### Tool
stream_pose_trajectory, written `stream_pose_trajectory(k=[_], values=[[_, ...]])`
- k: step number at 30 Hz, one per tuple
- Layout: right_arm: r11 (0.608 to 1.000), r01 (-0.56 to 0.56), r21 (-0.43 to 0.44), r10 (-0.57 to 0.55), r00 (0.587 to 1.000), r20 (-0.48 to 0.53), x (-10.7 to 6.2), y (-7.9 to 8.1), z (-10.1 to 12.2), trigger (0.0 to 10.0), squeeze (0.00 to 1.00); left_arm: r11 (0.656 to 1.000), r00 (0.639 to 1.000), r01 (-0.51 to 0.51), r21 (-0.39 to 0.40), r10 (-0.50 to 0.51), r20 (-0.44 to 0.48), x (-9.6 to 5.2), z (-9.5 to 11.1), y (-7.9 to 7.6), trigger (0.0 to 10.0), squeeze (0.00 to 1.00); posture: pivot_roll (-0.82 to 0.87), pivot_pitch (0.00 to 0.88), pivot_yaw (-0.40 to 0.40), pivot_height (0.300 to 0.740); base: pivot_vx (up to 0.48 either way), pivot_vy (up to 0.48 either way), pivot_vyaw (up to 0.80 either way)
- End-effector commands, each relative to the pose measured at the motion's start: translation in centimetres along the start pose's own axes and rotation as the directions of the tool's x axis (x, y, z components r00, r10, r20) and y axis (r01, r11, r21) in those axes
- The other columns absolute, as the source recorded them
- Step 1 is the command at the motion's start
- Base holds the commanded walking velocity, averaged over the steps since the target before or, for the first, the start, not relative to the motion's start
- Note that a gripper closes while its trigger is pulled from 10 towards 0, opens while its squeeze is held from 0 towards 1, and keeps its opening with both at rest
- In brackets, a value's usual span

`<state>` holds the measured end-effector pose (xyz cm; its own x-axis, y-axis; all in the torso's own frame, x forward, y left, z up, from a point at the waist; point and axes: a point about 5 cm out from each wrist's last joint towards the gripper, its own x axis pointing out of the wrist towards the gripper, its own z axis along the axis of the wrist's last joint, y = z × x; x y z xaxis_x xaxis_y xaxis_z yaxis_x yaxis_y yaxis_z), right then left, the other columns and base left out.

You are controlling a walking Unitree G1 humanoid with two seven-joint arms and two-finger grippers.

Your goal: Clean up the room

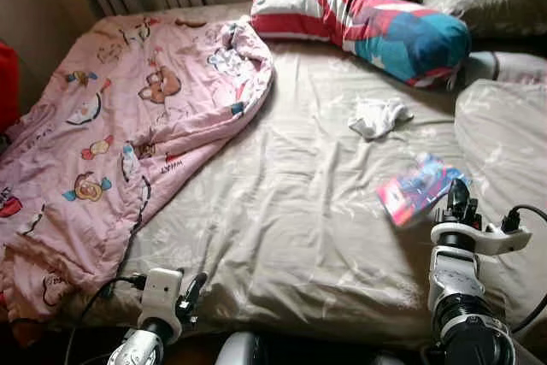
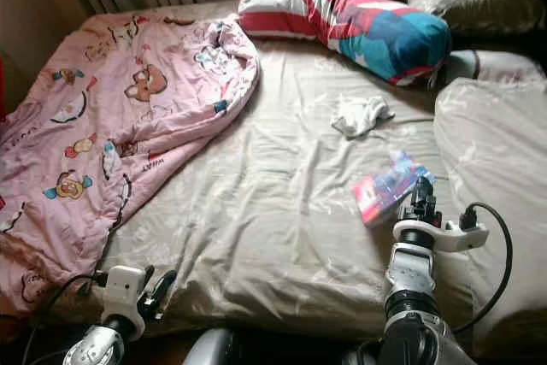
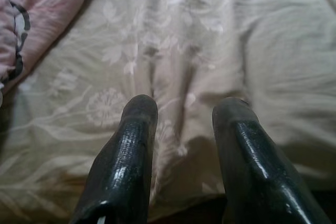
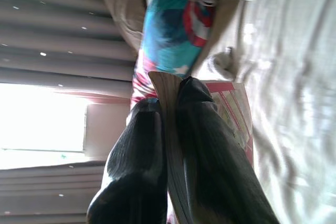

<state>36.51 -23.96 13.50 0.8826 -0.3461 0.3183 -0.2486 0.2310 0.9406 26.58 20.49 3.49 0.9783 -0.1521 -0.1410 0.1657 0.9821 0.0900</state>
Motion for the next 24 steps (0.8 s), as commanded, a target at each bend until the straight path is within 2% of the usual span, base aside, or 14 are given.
stream_pose_trajectory(k=[1, 3, 14, 18, 24], values=[[0.999, -0.048, 0.022, 0.047, 0.998, 0.037, 0.6, 0.8, 0.5, 10.0, 0.0, 1.0, 0.999, -0.004, 0.017, 0.005, -0.048, -0.8, -0.9, 0.6, 10.0, 0.0, 0.07, 0.309, 0.15, 0.645, 0.0, 0.0, 0.0], [0.998, -0.057, 0.019, 0.056, 0.997, 0.046, 0.7, 0.9, 0.7, 10.0, 0.0, 1.0, 0.999, -0.002, 0.018, 0.003, -0.051, -0.9, -0.9, 0.5, 10.0, 0.0, 0.08, 0.312, 0.152, 0.645, 0.0, 0.0, 0.0], [1.0, 0.013, -0.012, -0.011, 0.991, 0.133, -0.2, -0.9, 3.8, 10.0, 0.0, 1.0, 0.998, 0.007, 0.025, -0.005, -0.07, -1.6, -1.1, 0.6, 10.0, 0.0, 0.09, 0.33, 0.172, 0.645, 0.0, 0.0, 0.0], [1.0, 0.019, -0.015, -0.017, 0.989, 0.145, -0.4, -1.1, 4.2, 10.0, 0.0, 1.0, 0.997, 0.009, 0.027, -0.007, -0.074, -1.8, -1.1, 0.7, 10.0, 0.0, 0.09, 0.336, 0.177, 0.645, 0.0, 0.0, 0.0], [0.991, 0.123, -0.043, -0.116, 0.983, 0.14, -2.1, -3.1, 4.6, 10.0, 0.0, 0.999, 0.996, 0.019, 0.032, -0.017, -0.083, -2.2, -1.1, 0.6, 10.0, 0.0, 0.1, 0.353, 0.189, 0.645, 0.0, 0.0, 0.0]])
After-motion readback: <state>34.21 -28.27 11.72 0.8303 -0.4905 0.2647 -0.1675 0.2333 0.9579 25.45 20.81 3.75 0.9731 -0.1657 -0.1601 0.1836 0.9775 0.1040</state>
